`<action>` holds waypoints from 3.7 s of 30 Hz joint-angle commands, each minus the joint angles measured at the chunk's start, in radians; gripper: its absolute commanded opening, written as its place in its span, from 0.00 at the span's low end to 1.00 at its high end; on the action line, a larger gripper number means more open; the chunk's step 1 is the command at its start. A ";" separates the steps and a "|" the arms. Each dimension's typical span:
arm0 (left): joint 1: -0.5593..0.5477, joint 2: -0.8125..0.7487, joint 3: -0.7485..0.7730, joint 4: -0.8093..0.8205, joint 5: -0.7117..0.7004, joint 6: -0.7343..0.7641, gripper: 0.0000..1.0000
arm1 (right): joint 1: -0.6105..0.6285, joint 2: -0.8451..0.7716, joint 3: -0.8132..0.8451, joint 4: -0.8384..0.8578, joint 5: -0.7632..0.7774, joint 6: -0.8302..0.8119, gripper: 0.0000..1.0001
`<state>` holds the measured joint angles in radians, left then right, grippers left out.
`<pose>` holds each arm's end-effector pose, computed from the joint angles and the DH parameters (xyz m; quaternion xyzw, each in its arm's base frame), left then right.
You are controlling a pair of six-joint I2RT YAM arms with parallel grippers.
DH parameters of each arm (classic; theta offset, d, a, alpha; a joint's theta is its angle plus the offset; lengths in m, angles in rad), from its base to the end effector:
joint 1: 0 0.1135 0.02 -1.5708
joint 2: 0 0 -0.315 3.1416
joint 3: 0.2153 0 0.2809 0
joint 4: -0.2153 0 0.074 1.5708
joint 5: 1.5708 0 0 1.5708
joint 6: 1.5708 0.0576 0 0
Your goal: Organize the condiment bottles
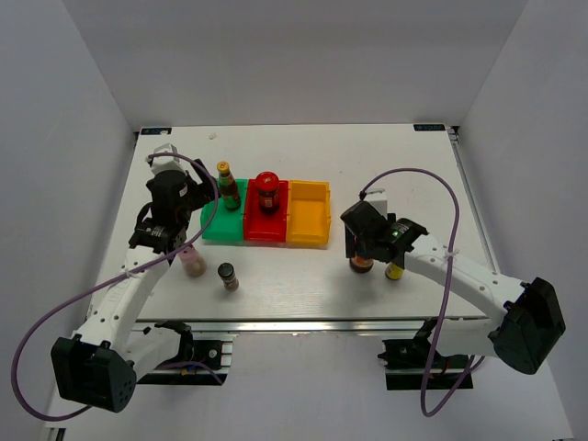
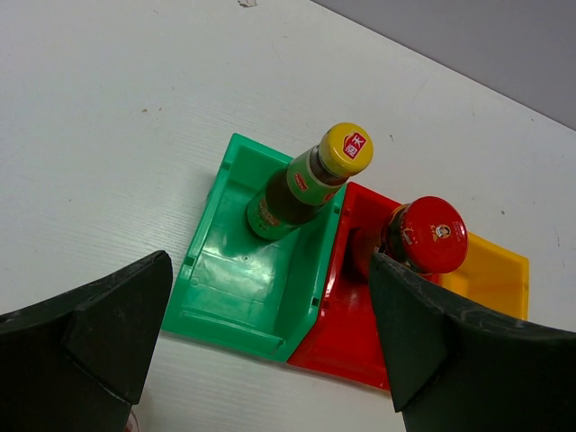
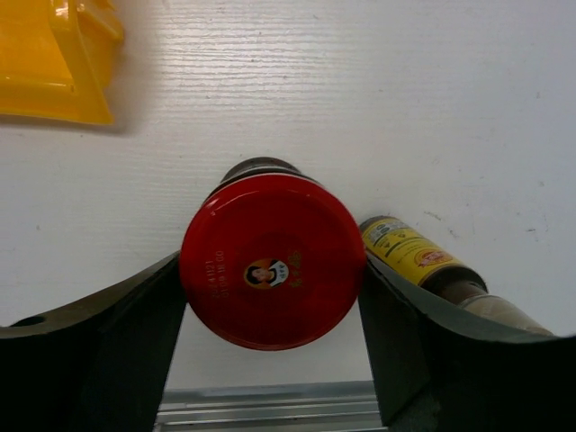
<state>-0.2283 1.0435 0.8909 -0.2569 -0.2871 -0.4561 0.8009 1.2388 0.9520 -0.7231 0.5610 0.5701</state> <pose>0.2573 -0.0430 0.3519 -0.1720 0.8132 -0.0695 0.5516 0.2049 0.1674 0.2873 -0.0302 0.9261 -0.0376 0.3743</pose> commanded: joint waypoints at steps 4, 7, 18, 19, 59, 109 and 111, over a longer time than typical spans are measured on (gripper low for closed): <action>0.001 0.000 0.016 0.008 0.008 0.007 0.98 | -0.011 -0.024 -0.010 0.073 -0.021 -0.027 0.62; 0.001 0.000 0.014 0.008 0.008 0.007 0.98 | -0.011 -0.030 -0.012 0.112 -0.052 -0.071 0.51; 0.001 0.003 0.013 0.016 0.008 0.005 0.98 | 0.003 -0.061 0.097 0.230 -0.235 -0.266 0.24; 0.003 0.004 0.013 0.018 0.006 0.007 0.98 | 0.017 -0.050 0.100 0.250 -0.290 -0.300 0.24; 0.003 -0.034 -0.013 0.005 -0.050 0.036 0.98 | 0.118 0.708 0.872 0.317 -0.295 -0.461 0.39; 0.003 -0.027 -0.015 0.005 -0.018 0.022 0.98 | -0.318 -0.183 -0.033 -0.141 -0.049 0.054 0.82; 0.003 -0.025 -0.014 0.004 -0.018 0.022 0.98 | -0.319 -0.179 -0.038 -0.107 -0.061 0.042 0.77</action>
<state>-0.2283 1.0302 0.8742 -0.2546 -0.3023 -0.4305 0.4896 1.0687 0.9211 -0.8841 0.5098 0.6010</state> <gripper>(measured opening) 0.983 0.780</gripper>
